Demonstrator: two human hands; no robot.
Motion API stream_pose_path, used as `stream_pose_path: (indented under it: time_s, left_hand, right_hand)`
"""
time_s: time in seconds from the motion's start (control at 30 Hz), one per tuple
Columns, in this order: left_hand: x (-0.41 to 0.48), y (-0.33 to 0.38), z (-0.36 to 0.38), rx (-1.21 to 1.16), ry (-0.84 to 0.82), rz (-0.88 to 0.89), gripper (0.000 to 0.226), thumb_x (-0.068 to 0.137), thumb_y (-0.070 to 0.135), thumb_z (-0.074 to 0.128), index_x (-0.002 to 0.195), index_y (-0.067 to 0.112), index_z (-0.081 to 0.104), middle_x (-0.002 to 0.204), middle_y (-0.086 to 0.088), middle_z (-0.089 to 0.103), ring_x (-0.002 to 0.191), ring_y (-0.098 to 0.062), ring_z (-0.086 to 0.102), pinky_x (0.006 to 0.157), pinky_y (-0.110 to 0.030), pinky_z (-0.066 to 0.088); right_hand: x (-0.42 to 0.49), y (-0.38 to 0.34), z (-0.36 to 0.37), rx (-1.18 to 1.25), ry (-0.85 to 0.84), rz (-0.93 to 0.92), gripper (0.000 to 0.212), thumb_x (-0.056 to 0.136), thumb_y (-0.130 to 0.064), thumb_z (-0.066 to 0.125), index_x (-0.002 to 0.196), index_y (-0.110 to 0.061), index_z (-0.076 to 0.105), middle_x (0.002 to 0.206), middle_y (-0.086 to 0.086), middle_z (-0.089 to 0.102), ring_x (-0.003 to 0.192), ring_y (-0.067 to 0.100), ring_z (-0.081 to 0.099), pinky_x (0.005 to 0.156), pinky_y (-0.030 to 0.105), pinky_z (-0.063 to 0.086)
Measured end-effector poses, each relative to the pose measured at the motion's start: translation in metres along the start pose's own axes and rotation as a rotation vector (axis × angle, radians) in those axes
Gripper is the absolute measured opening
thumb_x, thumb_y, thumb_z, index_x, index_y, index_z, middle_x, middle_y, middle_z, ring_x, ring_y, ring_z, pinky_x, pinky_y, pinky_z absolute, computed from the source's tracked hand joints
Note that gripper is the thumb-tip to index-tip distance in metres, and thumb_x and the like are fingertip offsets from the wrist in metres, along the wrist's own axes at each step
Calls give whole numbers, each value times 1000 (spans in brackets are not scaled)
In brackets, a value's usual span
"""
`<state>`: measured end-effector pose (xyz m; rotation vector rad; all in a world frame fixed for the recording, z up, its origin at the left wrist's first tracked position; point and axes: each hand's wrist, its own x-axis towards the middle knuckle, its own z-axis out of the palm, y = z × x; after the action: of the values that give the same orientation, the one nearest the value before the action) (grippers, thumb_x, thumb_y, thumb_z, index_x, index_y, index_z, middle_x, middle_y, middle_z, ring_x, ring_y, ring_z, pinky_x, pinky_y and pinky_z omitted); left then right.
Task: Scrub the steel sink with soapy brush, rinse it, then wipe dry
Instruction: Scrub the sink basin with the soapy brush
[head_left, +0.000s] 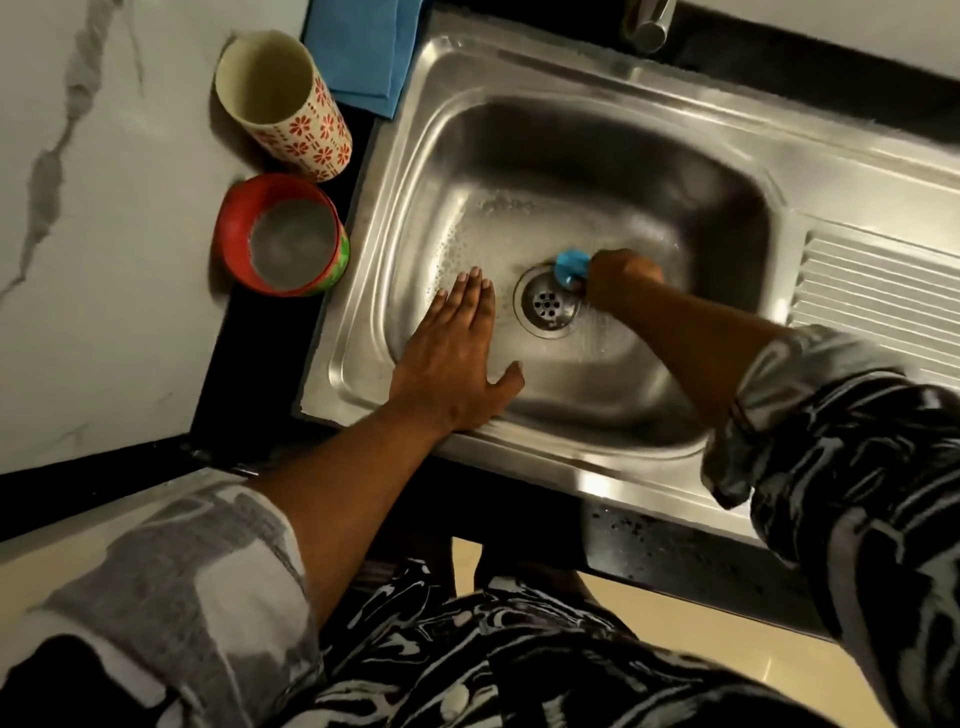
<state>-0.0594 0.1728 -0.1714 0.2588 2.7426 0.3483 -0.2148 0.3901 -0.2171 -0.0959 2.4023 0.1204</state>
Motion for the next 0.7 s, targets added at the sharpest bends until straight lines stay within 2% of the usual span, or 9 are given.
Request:
stream_pose_path:
  time_s: [0.07, 0.13, 0.2, 0.3, 0.43, 0.53, 0.57, 0.63, 0.7]
  left_hand:
    - [0, 0, -2, -6, -4, 6, 103, 93, 66, 41, 167, 1, 10, 176, -20, 6, 164, -28, 4, 133, -43, 8]
    - [-1, 0, -2, -3, 5, 3, 104, 92, 67, 39, 167, 0, 10, 176, -20, 7, 164, -28, 5, 133, -43, 10]
    - [0, 1, -3, 1, 5, 6, 105, 91, 68, 36, 167, 0, 11, 176, -20, 8, 164, -28, 6, 133, -44, 11]
    - [0, 0, -2, -2, 6, 14, 106, 91, 69, 35, 167, 0, 10, 175, -21, 7, 164, -29, 5, 133, -44, 11]
    - [0, 0, -2, -1, 4, 16, 105, 91, 69, 33, 167, 0, 9, 176, -20, 6, 164, -28, 4, 133, -44, 9]
    - [0, -1, 0, -8, 8, 17, 104, 91, 67, 34, 167, 1, 10, 176, -19, 6, 164, -27, 3, 133, -43, 7]
    - [0, -1, -1, -13, 2, 16, 104, 91, 67, 34, 168, 1, 10, 176, -19, 6, 164, -27, 3, 133, -43, 7]
    - [0, 0, -1, -16, 3, 11, 103, 91, 67, 34, 168, 1, 11, 176, -18, 6, 164, -26, 3, 133, -42, 6]
    - [0, 0, -2, -11, 7, 17, 103, 91, 66, 36, 167, 0, 14, 175, -20, 9, 164, -28, 6, 133, -43, 9]
  right_hand:
    - [-6, 5, 15, 49, 14, 20, 35, 102, -37, 57, 122, -9, 64, 108, 13, 67, 96, 29, 65, 77, 37, 49]
    - [-27, 13, 49, 143, 6, 49, 39, 102, -42, 51, 122, -12, 65, 118, 13, 68, 105, 32, 66, 79, 39, 49]
    - [-50, 19, 79, 177, -79, 55, 50, 102, -52, 48, 130, -12, 60, 126, 12, 66, 113, 31, 64, 88, 39, 49]
    - [-62, 29, 89, 140, -201, 50, 56, 103, -50, 52, 137, -7, 56, 134, 16, 63, 122, 34, 60, 99, 38, 47]
    - [-26, 48, 55, 185, -94, 99, 55, 105, -47, 50, 137, -4, 56, 135, 19, 61, 125, 36, 58, 102, 39, 45]
    - [1, 46, 0, 435, -19, -2, 48, 98, -43, 64, 124, -3, 62, 112, 20, 61, 115, 37, 61, 93, 40, 44]
    - [11, 48, -12, 538, 7, -18, 49, 97, -44, 66, 123, -3, 62, 113, 23, 61, 113, 38, 61, 94, 41, 43]
    - [15, 48, -23, 496, 48, 67, 43, 104, -33, 55, 133, -2, 59, 131, 27, 59, 123, 41, 57, 103, 43, 42]
    - [7, 52, -2, 555, 98, 99, 42, 101, -33, 52, 130, -4, 63, 128, 21, 63, 119, 38, 59, 106, 46, 46]
